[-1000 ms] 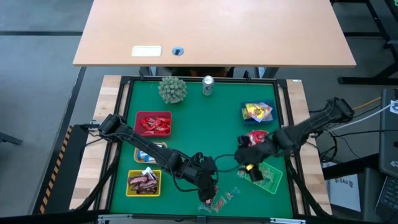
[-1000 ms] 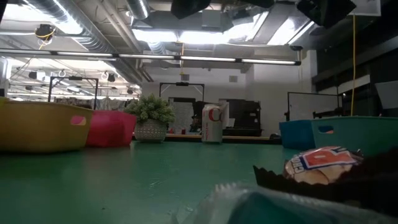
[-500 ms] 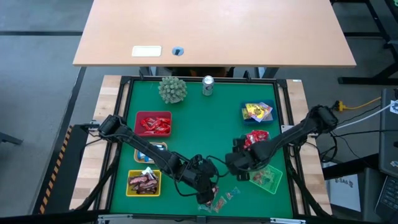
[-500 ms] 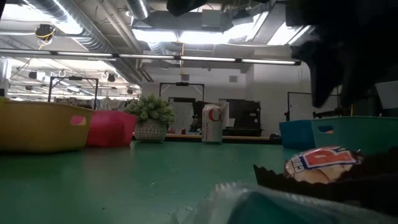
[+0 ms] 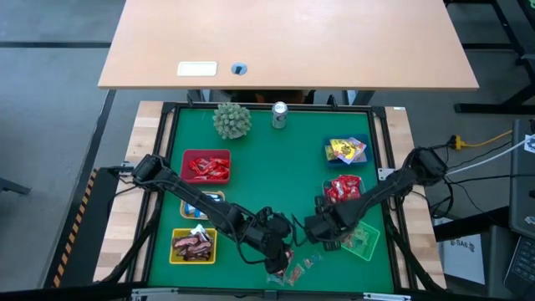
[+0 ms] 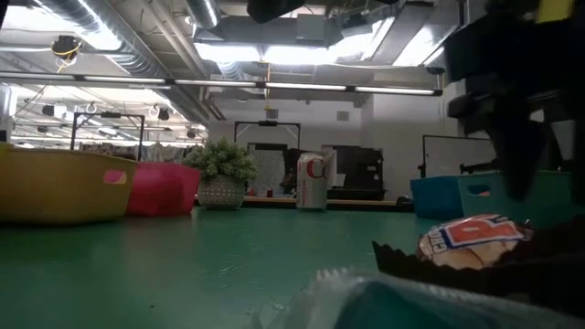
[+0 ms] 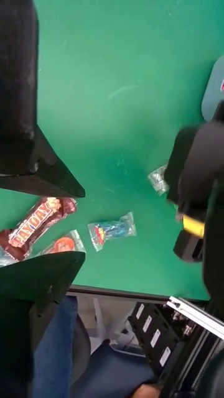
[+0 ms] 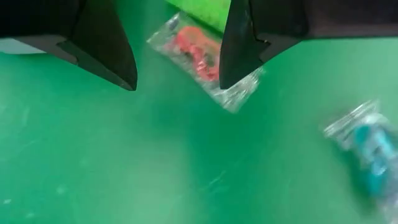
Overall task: Sort candy
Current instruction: Put the orange gummy into the green bin
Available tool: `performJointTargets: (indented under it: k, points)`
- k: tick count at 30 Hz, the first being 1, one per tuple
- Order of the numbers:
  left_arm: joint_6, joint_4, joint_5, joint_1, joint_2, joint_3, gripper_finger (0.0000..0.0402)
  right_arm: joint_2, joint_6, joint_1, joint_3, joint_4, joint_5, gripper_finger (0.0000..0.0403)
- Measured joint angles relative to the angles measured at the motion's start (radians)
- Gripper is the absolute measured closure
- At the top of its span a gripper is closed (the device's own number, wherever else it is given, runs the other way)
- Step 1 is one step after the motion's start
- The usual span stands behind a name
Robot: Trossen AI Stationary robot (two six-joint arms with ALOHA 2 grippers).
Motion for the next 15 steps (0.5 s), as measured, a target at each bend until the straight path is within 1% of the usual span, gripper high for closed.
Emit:
performJointTargets:
  k: [2, 5, 9, 12, 15]
  points:
    - [0.000, 0.001, 0.000, 0.000, 0.000, 0.000, 0.0264, 0.000, 0.000, 0.023, 0.000, -0.001, 0.001, 0.0175]
    - [0.000, 0.001, 0.000, 0.000, 0.000, 0.000, 0.0264, 0.000, -0.001, 0.051, 0.000, -0.002, 0.029, 0.0175]
    - [0.000, 0.001, -0.001, 0.001, 0.000, 0.000, 0.0264, 0.000, 0.000, 0.062, 0.000, 0.006, 0.048, 0.0175]
    - [-0.001, 0.001, -0.001, 0.000, 0.000, 0.000, 0.0264, 0.000, 0.009, 0.062, 0.000, 0.030, 0.030, 0.0175]
    - [-0.002, 0.001, -0.001, 0.000, 0.000, 0.000, 0.0264, 0.000, 0.013, 0.062, 0.000, 0.047, -0.013, 0.0175]
